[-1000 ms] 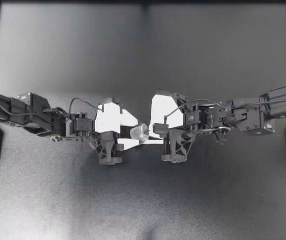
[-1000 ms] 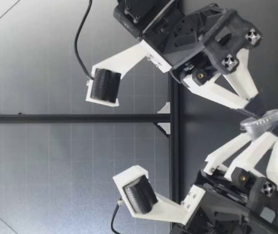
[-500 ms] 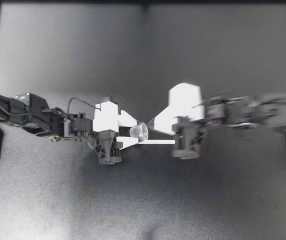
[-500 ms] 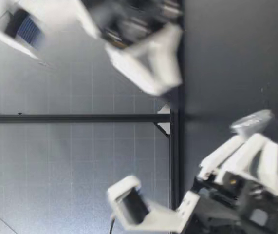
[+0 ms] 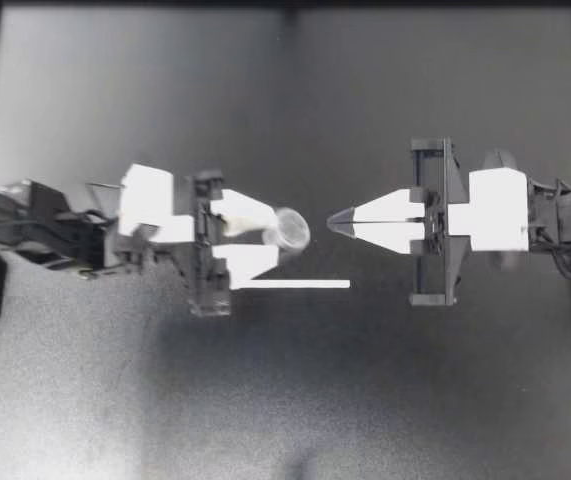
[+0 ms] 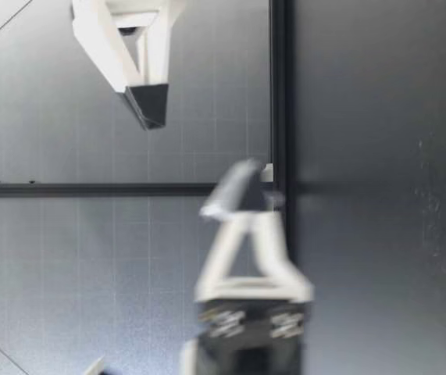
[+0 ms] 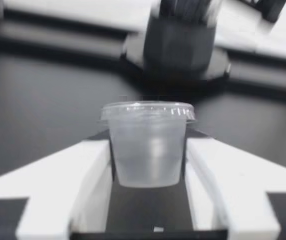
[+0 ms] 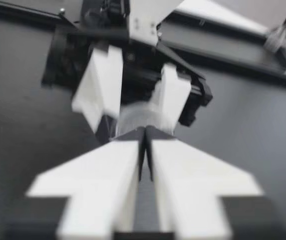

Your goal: Pick up the plastic cup and open its lid.

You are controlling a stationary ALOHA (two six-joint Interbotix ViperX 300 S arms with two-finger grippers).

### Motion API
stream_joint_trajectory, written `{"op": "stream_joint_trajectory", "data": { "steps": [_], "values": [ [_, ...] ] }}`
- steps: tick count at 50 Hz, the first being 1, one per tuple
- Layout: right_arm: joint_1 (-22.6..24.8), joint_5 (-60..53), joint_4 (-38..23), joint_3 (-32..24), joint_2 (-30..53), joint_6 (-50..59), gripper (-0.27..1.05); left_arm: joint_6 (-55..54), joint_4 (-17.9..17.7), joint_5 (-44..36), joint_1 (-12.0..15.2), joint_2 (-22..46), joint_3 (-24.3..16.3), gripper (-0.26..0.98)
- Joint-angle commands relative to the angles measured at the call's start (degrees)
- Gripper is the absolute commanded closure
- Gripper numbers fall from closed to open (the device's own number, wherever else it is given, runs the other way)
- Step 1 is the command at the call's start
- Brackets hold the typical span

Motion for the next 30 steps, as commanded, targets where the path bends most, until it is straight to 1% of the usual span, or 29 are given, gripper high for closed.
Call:
{"op": "stream_joint_trajectory", "data": {
  "steps": [1,4,7,15,20,25,30],
  "values": [
    [-0.26,-0.62,0.0,-0.44,-0.79,-4.92,0.45,-0.18,0.09,-1.41,0.09,-3.78,0.18,0.49],
    [-0.26,-0.62,-0.09,-0.62,-0.26,-10.11,0.36,-0.7,0.09,-1.58,0.09,-4.31,0.35,0.49],
    [-0.26,-0.62,-0.09,-0.62,0.44,-16.08,0.32,-1.49,0.18,-1.67,0.18,-4.39,0.26,0.49],
    [-0.35,-1.58,0.26,0.0,2.46,-35.16,0.31,-3.43,1.49,-1.67,0.18,-3.69,-0.09,0.49],
    [-0.26,-7.12,3.16,0.7,3.96,-47.02,0.31,-3.78,1.67,-1.76,0.09,-3.78,-0.26,0.49],
    [0.09,-13.62,5.89,1.05,5.89,-53.35,0.31,-3.78,1.76,-1.76,0.09,-3.87,-0.18,0.49],
    [0.7,-17.67,6.24,0.26,8.44,-56.43,0.3,-3.87,1.76,-1.76,0.18,-4.04,-0.18,0.49]
  ]
}}
